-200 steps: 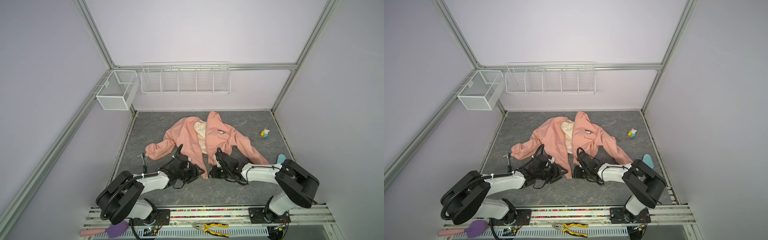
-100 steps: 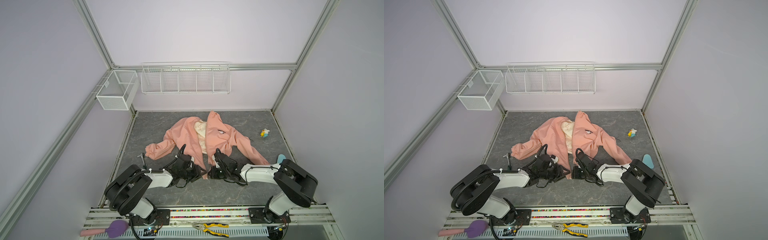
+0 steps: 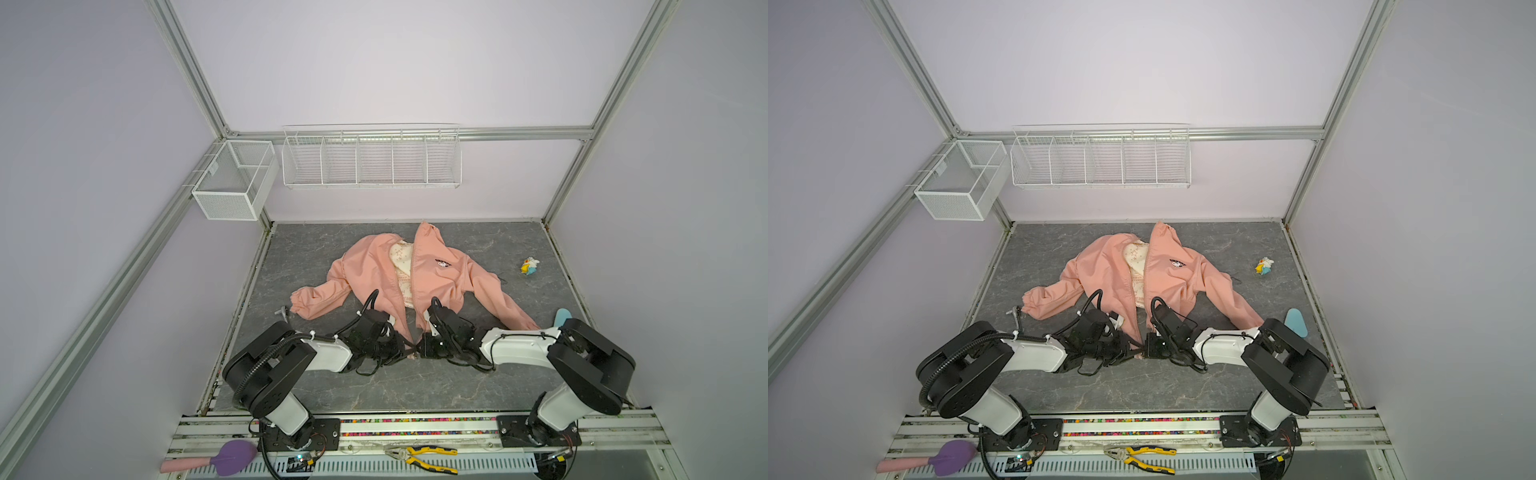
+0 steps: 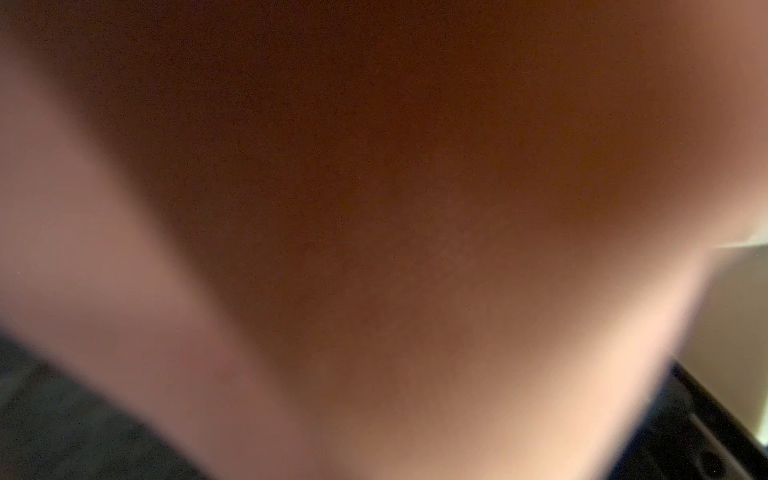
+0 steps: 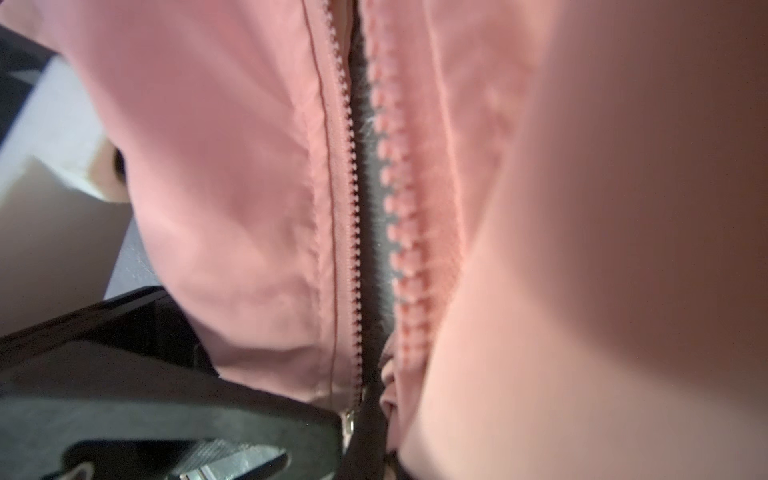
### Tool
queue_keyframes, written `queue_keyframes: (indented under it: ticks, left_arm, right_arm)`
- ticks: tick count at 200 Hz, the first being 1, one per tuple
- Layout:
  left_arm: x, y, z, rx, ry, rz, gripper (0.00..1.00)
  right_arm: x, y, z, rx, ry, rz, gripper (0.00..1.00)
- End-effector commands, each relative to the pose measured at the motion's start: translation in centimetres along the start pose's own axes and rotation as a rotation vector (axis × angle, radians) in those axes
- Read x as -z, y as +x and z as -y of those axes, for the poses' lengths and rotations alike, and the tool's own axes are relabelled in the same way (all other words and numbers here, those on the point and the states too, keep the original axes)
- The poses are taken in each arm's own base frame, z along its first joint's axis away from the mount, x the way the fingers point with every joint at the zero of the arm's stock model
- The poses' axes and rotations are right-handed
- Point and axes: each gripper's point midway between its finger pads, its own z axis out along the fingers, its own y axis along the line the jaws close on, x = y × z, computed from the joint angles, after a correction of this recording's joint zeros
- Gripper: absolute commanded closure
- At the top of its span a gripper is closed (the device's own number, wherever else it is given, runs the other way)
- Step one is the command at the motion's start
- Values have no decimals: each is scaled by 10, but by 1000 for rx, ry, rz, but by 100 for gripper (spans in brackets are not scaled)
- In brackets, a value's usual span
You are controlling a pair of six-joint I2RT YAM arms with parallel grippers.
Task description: Zip up the jacket
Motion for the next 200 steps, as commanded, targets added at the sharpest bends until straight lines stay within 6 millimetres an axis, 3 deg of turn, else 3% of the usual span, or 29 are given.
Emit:
queue_keyframes:
  ticks: [1, 25, 74, 108, 155, 200]
  left_arm:
    - [-2, 8, -29, 53, -103, -18, 72]
    - [0, 8, -32, 56, -120, -13, 65]
    - [5, 10, -39, 61, -160, -10, 67]
    - [10, 10, -40, 23, -188, -4, 58]
    - [10, 11, -35, -1, -184, -25, 76]
    - [9, 13, -29, -13, -154, -38, 71]
  right_arm:
    - [-2, 5, 5, -13, 16, -5, 94]
    - [-2, 6, 7, -14, 20, -6, 94]
    - [-1, 5, 6, -14, 19, -4, 94]
    - [-1, 5, 5, -13, 18, -3, 94]
    - [-2, 5, 6, -14, 19, -3, 94]
    - [-2, 5, 5, -13, 16, -5, 94]
